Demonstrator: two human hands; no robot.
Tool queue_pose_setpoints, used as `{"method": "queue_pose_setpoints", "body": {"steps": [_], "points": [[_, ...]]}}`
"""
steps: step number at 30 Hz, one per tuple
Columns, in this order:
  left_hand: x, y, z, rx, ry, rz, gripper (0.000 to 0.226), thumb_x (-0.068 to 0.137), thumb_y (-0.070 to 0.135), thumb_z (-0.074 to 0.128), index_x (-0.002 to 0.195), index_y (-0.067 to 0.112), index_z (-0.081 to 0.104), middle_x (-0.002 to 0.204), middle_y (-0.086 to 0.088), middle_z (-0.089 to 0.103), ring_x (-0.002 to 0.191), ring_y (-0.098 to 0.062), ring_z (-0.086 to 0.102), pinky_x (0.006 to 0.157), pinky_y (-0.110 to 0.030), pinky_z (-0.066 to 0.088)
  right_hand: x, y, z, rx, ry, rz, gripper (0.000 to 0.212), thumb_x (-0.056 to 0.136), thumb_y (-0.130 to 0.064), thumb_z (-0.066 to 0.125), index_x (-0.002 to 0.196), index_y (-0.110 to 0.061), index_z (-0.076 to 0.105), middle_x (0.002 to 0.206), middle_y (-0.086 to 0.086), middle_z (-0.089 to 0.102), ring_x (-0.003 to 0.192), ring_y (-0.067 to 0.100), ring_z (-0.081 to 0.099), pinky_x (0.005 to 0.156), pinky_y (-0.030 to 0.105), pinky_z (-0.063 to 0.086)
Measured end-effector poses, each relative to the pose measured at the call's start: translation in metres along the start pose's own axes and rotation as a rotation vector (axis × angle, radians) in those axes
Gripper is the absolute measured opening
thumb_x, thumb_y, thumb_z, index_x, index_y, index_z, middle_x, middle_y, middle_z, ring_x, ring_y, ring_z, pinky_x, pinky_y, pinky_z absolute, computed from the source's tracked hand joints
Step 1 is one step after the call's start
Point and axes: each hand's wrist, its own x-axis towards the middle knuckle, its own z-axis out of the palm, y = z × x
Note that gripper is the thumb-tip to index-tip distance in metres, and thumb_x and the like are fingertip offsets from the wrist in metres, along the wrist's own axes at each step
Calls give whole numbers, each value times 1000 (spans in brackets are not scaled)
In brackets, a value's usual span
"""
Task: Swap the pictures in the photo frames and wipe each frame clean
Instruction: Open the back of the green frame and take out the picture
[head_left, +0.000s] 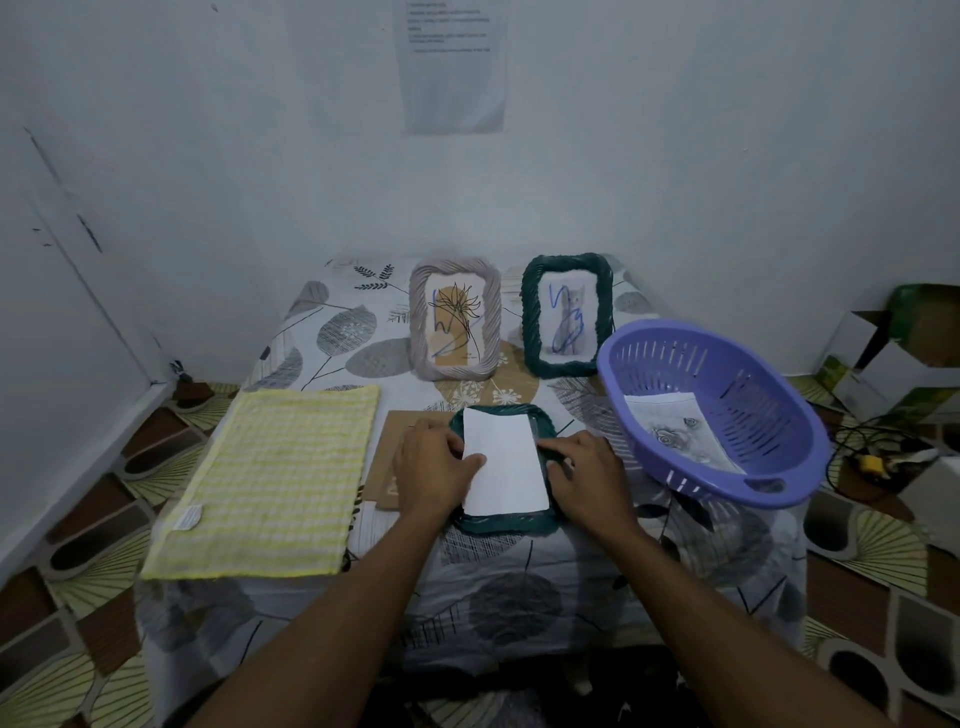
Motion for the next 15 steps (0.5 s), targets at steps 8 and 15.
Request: {"method": "queue_pose_setpoints", "body": {"steps": [8,15], "points": [[10,-2,-9,-268,-15,-31,14,82,22,69,73,11,72,97,-6,69,88,-22,62,75,-35,52,2,-3,-2,-4,-33,27,31,91,-16,52,116,-22,69,106,5,60,103,25,50,88,37,45],[14,19,-34,-580,-93,-53,18,91,21,59,78,13,66,84,-9,70,79,-23,63,67,-36,47,16,-33,-18,227,7,91,36,91,-22,59,126,-14,60,114,7,64,105,22,57,91,35,47]]}}
